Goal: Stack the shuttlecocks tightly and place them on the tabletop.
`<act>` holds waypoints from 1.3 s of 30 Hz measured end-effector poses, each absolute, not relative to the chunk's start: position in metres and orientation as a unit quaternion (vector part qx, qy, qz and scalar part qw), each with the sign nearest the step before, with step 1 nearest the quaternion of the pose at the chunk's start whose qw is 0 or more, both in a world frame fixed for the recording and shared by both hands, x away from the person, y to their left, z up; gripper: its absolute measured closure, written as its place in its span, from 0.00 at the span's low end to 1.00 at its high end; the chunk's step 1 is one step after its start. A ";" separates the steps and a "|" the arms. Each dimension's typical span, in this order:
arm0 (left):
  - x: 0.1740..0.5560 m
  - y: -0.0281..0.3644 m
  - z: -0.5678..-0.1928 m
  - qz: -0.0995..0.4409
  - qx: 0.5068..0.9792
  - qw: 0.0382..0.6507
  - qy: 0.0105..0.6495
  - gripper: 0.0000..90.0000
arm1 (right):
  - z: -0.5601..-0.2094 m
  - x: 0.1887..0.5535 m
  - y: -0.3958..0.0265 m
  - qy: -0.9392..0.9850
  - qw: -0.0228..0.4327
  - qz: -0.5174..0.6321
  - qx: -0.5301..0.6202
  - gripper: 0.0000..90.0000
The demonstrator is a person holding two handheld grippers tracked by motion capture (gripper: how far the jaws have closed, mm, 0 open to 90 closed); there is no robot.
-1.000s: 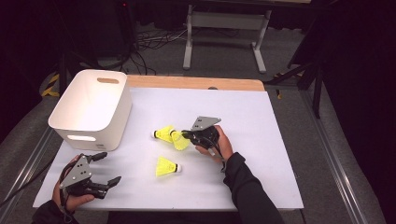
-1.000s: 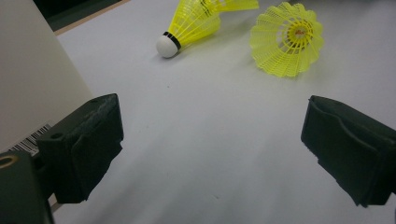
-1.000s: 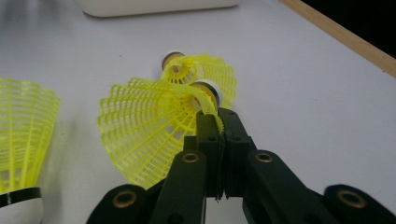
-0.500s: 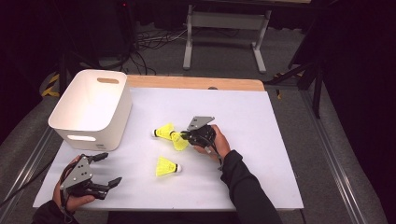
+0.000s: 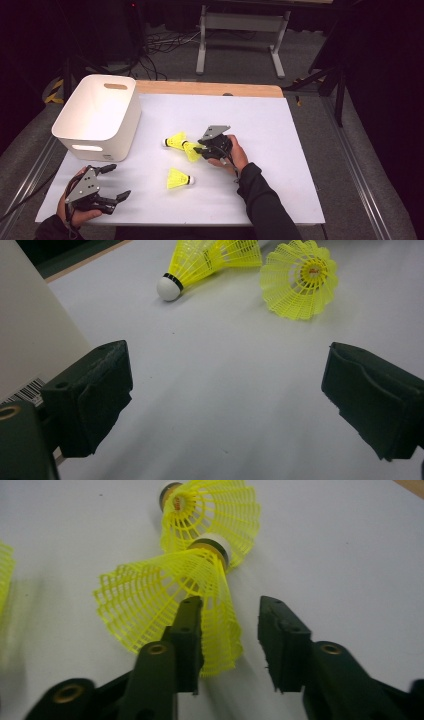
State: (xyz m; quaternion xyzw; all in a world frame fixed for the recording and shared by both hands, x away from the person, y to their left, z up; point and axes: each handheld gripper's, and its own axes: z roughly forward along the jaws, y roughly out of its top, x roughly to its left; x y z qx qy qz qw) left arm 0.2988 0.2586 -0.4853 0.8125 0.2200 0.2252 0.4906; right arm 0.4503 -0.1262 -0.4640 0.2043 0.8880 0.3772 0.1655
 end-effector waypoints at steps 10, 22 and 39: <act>0.298 0.259 -0.484 0.232 0.813 0.488 0.219 0.07 | -0.443 0.408 -0.137 0.871 0.172 0.405 0.218 0.64; 0.299 0.258 -0.485 0.230 0.812 0.489 0.221 0.07 | -0.460 0.414 -0.111 0.865 0.089 0.405 0.281 0.54; 0.299 0.258 -0.486 0.224 0.815 0.487 0.219 0.07 | -0.464 0.425 -0.086 0.869 0.123 0.372 0.303 0.77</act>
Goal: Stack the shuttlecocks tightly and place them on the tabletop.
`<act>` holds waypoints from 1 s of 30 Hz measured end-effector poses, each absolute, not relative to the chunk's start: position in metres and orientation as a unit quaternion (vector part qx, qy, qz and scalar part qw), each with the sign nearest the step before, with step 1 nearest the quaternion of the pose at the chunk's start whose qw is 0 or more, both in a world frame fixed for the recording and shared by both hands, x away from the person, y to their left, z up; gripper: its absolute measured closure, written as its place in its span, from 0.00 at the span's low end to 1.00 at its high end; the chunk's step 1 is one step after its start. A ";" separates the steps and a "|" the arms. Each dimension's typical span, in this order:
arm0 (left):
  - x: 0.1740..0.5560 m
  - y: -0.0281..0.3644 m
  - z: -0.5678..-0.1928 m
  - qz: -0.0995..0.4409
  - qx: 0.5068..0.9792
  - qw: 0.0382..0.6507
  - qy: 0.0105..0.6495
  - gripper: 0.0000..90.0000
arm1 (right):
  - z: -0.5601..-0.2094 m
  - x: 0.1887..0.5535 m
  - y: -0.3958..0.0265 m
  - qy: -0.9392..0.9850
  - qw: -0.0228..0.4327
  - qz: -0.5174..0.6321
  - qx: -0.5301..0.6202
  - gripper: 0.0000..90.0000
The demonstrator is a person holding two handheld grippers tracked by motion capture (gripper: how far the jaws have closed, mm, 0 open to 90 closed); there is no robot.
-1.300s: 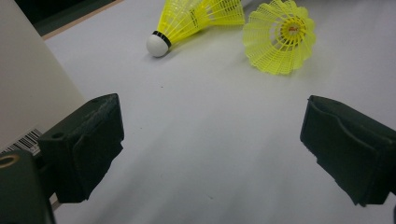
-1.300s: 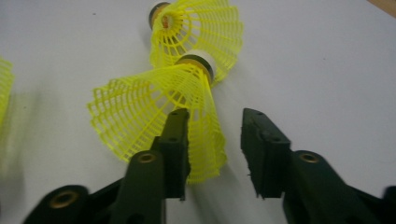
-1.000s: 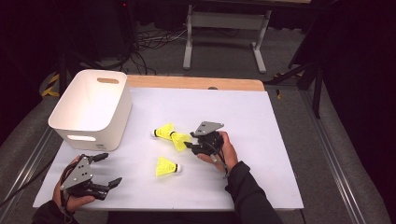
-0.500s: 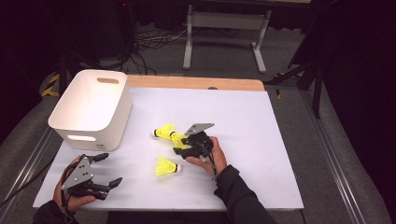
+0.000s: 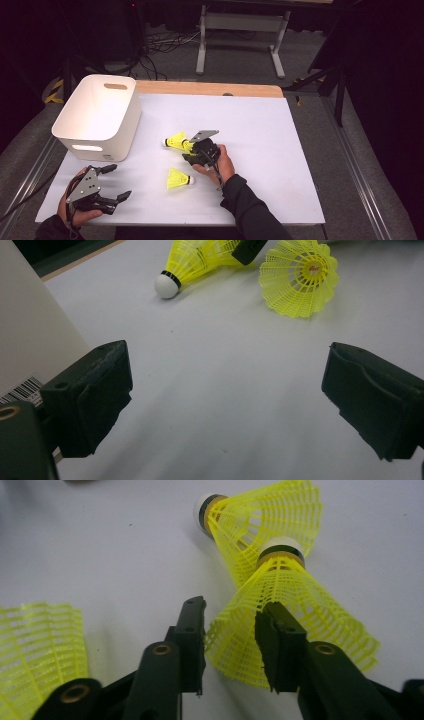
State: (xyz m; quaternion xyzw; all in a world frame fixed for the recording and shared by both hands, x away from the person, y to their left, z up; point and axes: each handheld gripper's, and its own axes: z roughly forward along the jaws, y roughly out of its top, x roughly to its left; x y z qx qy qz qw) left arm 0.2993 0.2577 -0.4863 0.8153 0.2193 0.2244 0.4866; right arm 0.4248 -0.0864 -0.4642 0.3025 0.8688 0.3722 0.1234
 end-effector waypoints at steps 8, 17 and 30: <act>0.299 0.258 -0.486 0.224 0.817 0.485 0.219 0.07 | -0.458 0.420 -0.088 0.866 0.148 0.374 0.297 0.99; 0.299 0.257 -0.486 0.220 0.819 0.483 0.218 0.08 | -0.455 0.419 -0.095 0.867 0.153 0.383 0.279 0.99; 0.299 0.257 -0.487 0.221 0.820 0.482 0.216 0.08 | -0.455 0.423 -0.096 0.866 0.138 0.414 0.244 0.99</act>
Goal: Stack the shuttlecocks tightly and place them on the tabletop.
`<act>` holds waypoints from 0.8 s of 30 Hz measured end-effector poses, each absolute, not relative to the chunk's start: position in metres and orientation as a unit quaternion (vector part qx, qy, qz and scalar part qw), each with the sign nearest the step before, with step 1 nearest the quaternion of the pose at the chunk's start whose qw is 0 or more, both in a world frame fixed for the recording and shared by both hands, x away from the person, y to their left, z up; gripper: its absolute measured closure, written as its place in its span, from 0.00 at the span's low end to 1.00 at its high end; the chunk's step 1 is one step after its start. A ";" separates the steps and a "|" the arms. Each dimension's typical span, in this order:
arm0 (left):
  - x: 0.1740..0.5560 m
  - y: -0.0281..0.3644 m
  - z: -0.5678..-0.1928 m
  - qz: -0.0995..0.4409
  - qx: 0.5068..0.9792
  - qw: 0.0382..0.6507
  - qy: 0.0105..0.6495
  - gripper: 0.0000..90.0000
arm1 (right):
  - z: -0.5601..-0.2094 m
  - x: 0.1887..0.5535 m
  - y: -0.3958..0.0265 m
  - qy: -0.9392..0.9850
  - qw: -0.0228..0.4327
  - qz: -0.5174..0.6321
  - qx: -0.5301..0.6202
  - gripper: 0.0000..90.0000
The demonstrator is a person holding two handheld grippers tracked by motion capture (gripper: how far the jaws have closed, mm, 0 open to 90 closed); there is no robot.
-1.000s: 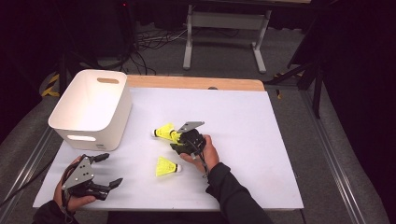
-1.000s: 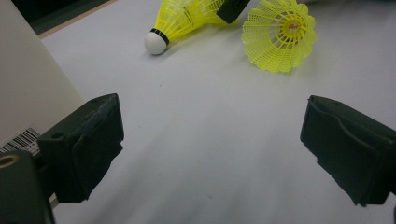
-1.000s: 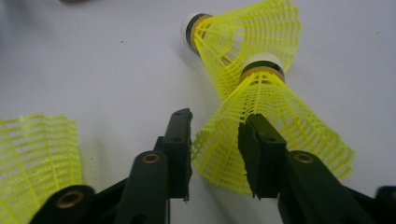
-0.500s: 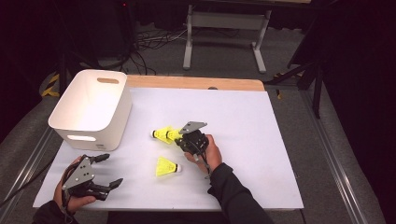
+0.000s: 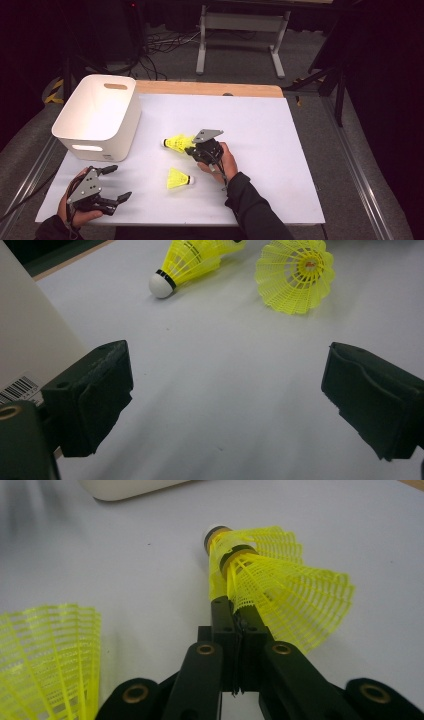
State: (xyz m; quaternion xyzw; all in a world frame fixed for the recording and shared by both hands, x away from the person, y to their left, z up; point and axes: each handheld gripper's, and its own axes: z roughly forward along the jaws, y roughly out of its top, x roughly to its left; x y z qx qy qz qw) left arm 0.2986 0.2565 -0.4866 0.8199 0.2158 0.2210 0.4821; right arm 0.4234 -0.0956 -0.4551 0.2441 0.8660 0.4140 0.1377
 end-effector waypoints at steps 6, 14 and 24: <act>0.299 0.256 -0.487 0.220 0.821 0.481 0.215 0.08 | -0.458 0.429 -0.095 0.869 0.129 0.415 0.235 0.99; 0.298 0.256 -0.487 0.219 0.821 0.481 0.214 0.08 | -0.459 0.433 -0.092 0.872 0.123 0.417 0.224 0.99; 0.298 0.256 -0.487 0.220 0.822 0.480 0.213 0.08 | -0.466 0.437 -0.092 0.871 0.128 0.407 0.244 0.83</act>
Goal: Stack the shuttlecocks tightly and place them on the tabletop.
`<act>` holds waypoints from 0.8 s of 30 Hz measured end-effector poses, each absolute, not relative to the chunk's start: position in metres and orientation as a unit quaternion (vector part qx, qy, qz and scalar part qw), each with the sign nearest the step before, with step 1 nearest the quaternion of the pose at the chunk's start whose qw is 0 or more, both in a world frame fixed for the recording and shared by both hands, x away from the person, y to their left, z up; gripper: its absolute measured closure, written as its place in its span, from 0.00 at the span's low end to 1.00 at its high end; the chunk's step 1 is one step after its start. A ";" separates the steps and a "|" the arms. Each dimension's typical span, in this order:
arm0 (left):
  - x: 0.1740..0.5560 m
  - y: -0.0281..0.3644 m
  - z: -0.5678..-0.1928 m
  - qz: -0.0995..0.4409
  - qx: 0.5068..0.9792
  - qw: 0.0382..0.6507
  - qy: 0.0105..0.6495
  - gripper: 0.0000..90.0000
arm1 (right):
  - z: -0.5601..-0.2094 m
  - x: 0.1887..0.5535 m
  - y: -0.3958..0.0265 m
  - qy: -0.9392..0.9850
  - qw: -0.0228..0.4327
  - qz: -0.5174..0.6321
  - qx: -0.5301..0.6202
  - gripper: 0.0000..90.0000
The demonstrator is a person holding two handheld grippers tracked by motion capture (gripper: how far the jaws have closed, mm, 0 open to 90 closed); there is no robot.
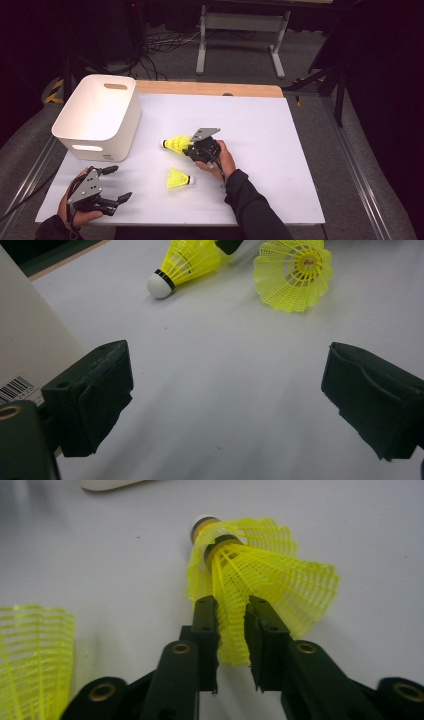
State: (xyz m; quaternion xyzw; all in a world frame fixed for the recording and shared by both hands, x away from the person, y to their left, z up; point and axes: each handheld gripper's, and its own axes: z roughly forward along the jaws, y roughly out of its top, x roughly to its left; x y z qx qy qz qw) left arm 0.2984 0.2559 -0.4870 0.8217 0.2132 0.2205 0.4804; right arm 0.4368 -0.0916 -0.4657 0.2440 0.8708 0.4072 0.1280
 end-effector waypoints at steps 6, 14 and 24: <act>0.298 0.256 -0.487 0.221 0.821 0.481 0.215 0.08 | -0.466 0.437 -0.096 0.864 0.133 0.411 0.259 0.71; 0.298 0.256 -0.486 0.225 0.820 0.481 0.214 0.08 | -0.458 0.426 -0.102 0.859 0.162 0.414 0.254 0.58; 0.297 0.257 -0.486 0.224 0.818 0.483 0.216 0.08 | -0.440 0.412 -0.111 0.853 0.197 0.417 0.243 0.53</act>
